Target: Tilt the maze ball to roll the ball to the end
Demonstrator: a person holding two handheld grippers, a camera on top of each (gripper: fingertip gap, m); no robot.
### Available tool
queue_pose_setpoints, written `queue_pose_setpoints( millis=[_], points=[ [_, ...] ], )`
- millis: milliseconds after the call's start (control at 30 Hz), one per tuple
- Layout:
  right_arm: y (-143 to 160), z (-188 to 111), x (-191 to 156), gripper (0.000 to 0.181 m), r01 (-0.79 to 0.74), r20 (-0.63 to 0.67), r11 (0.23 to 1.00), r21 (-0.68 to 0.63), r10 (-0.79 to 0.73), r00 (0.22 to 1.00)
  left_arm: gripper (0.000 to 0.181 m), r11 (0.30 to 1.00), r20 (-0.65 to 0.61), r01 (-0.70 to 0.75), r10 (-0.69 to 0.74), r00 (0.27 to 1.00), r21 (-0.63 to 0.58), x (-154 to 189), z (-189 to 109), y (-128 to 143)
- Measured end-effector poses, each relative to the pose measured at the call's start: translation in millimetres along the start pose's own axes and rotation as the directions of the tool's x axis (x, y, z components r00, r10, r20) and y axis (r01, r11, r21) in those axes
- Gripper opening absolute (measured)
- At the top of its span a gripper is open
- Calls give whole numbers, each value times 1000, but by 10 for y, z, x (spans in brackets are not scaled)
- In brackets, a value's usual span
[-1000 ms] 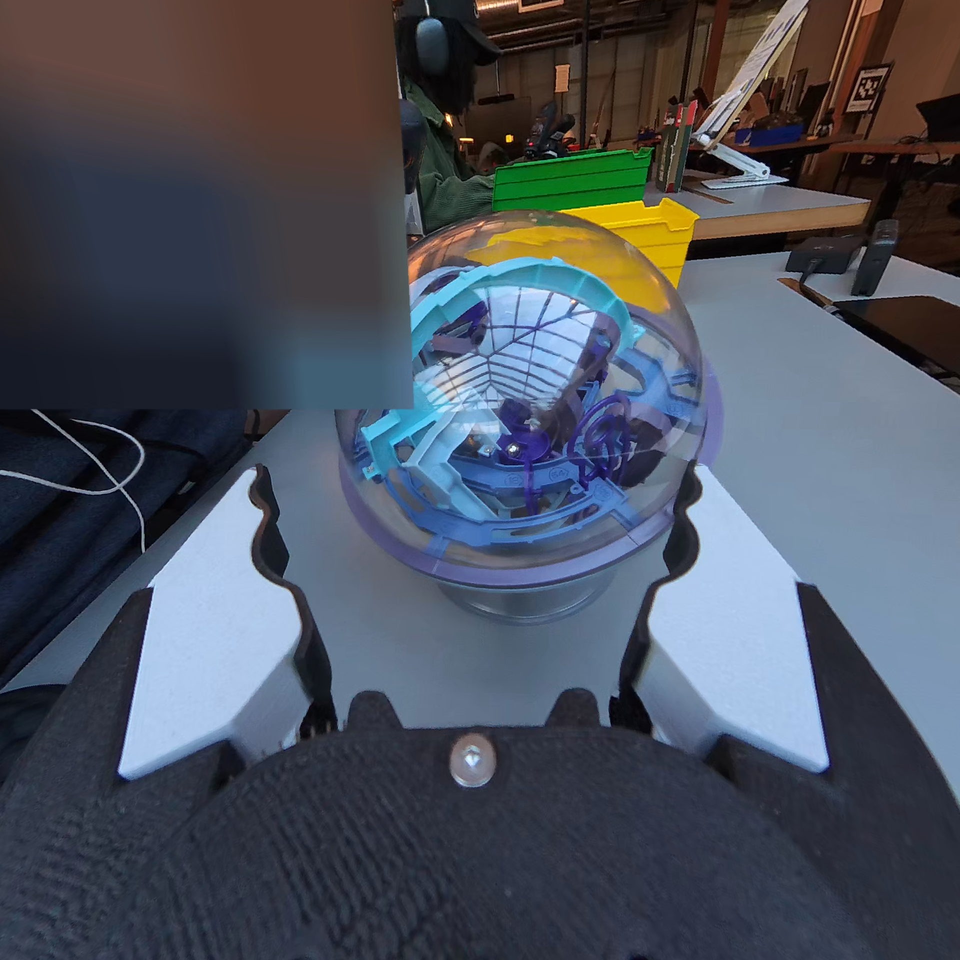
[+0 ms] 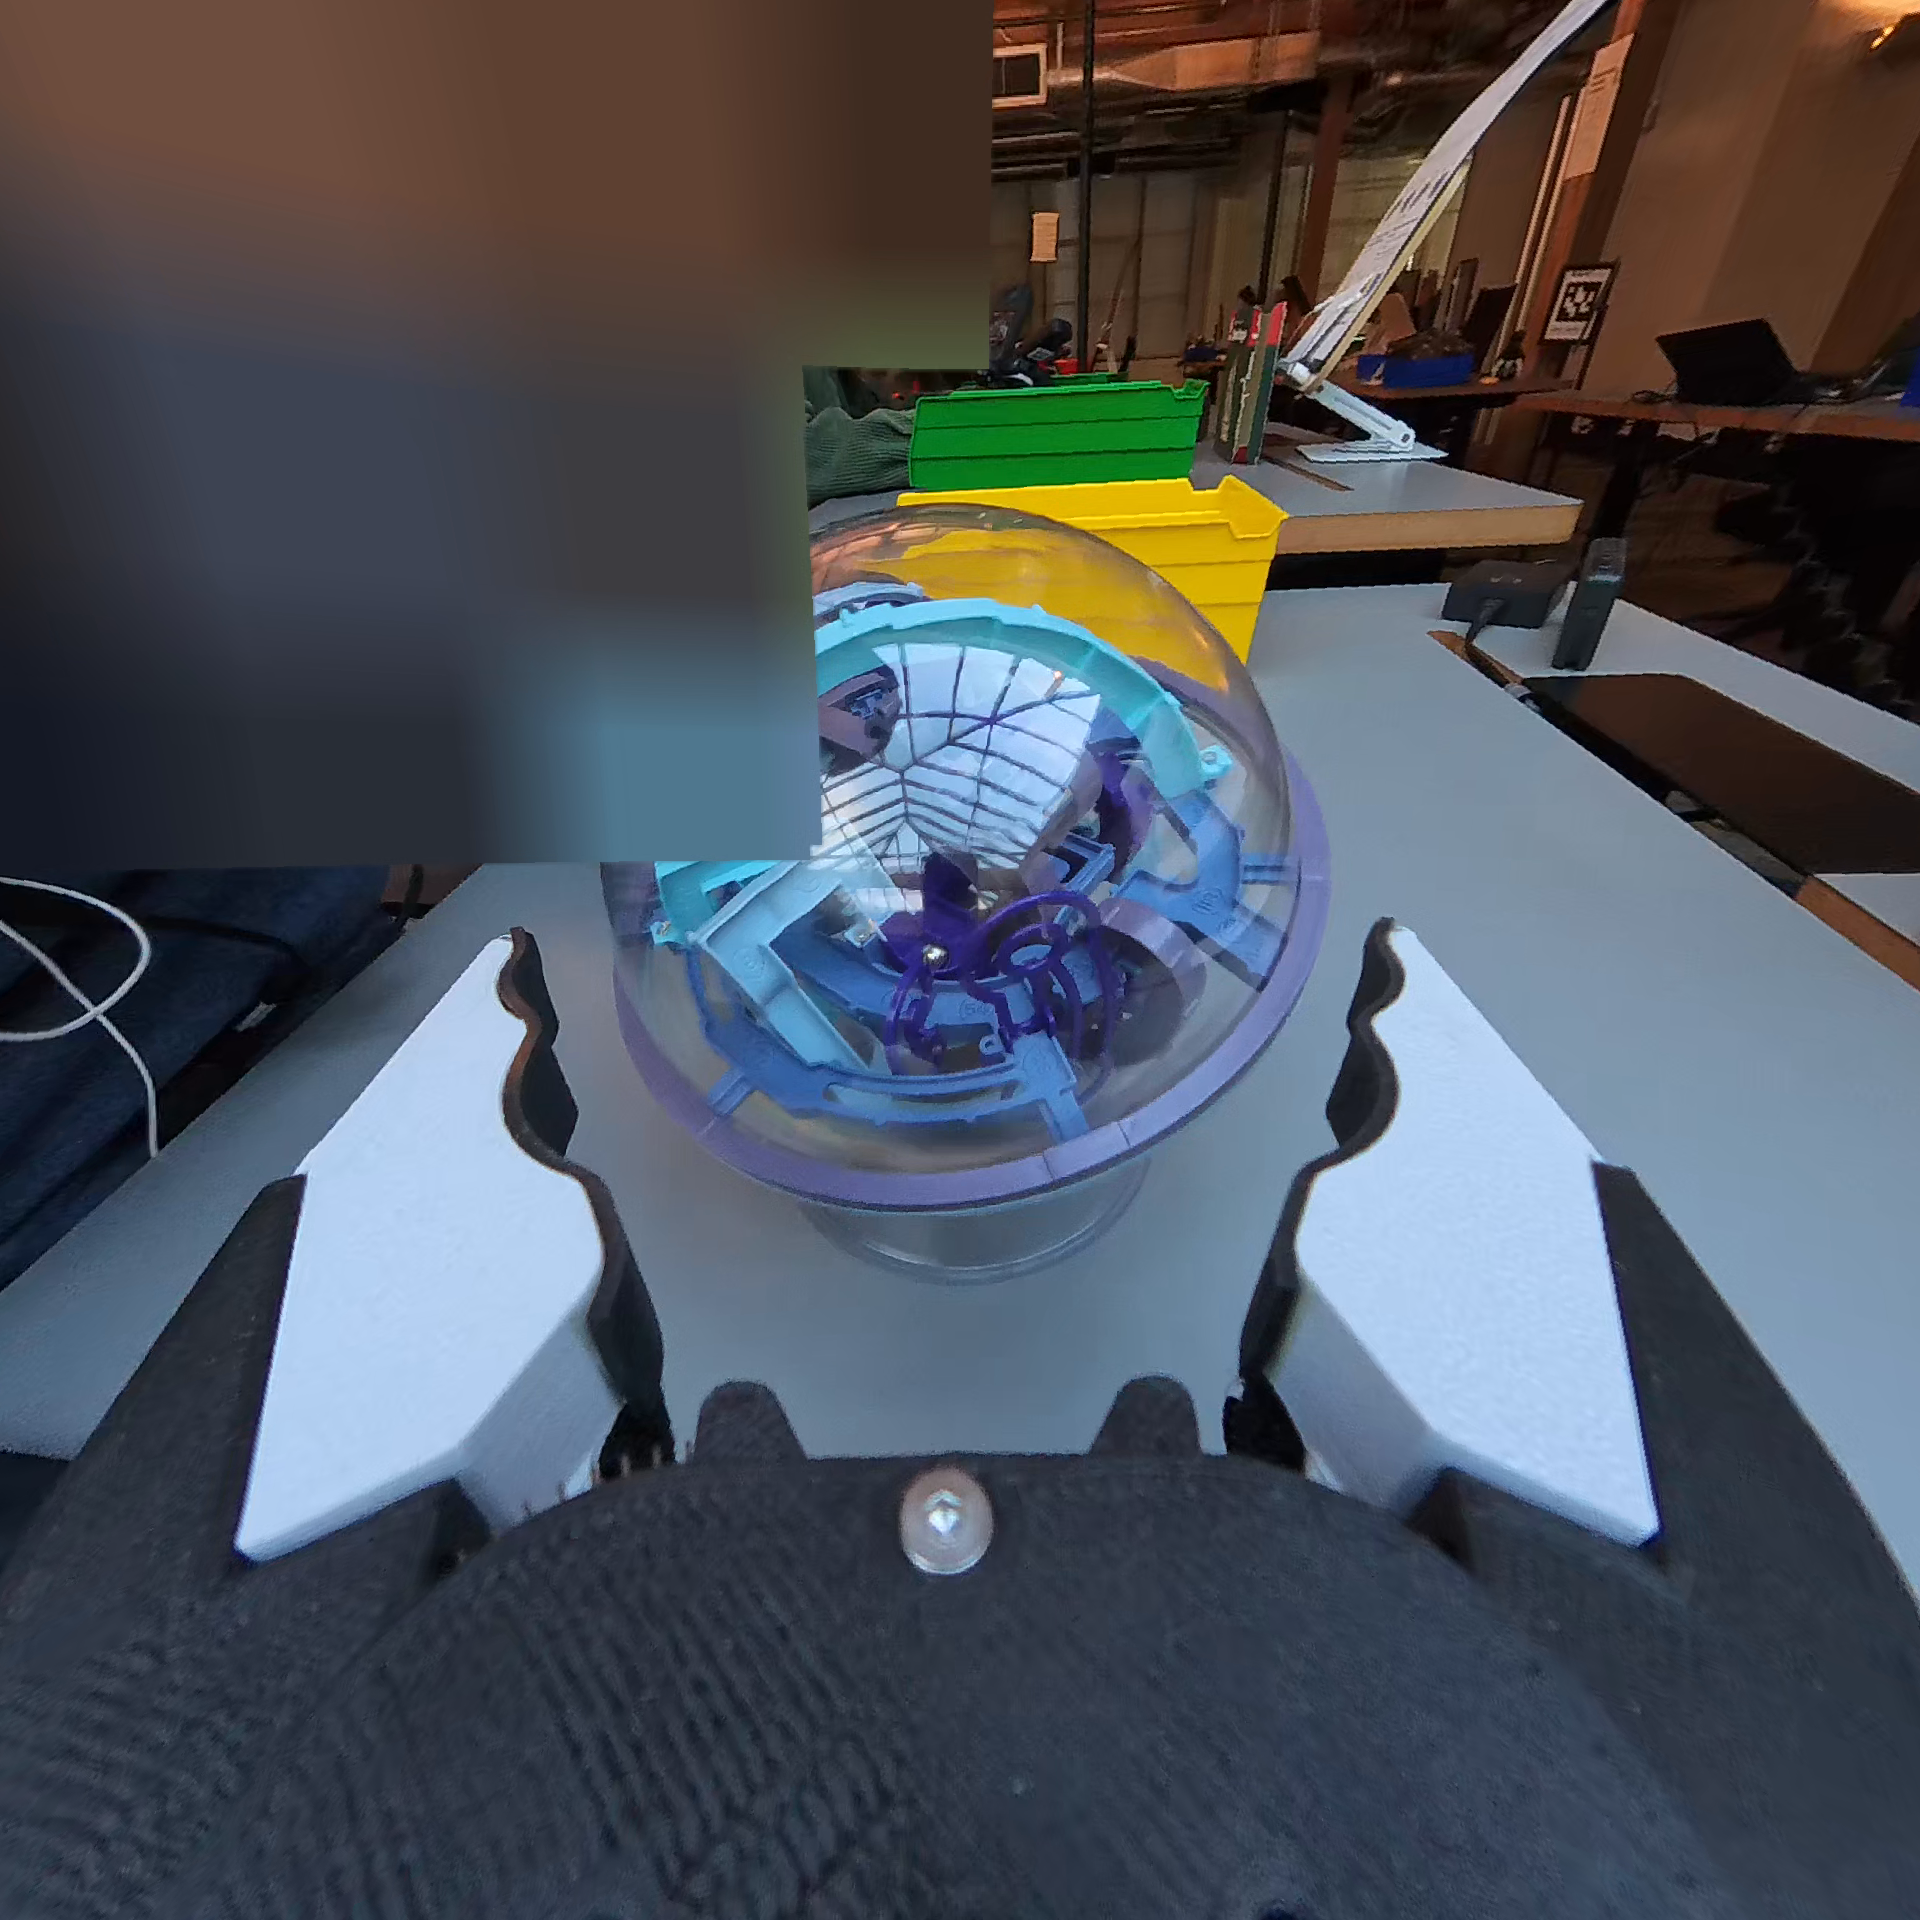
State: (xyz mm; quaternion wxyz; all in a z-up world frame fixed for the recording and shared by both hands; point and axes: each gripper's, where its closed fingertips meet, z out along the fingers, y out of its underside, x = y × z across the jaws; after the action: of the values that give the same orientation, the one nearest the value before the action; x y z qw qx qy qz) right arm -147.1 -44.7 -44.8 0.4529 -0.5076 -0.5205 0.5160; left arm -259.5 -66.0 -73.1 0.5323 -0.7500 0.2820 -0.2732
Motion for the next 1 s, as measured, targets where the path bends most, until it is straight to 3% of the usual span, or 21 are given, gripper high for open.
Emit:
queue_pose_setpoints(
  millis=[300, 1000],
  points=[
    [82, 105, -83, 149, -8, 46, 1000, -18, 9, 999, 153, 999, 7, -13, 13, 1000, -39, 1, 76, 56],
    [105, -25, -188, 148, -13, -33, 1000, -4, 13, 999, 151, 999, 50, 41, -39, 998, -31, -233, -28, 64]
  ],
)
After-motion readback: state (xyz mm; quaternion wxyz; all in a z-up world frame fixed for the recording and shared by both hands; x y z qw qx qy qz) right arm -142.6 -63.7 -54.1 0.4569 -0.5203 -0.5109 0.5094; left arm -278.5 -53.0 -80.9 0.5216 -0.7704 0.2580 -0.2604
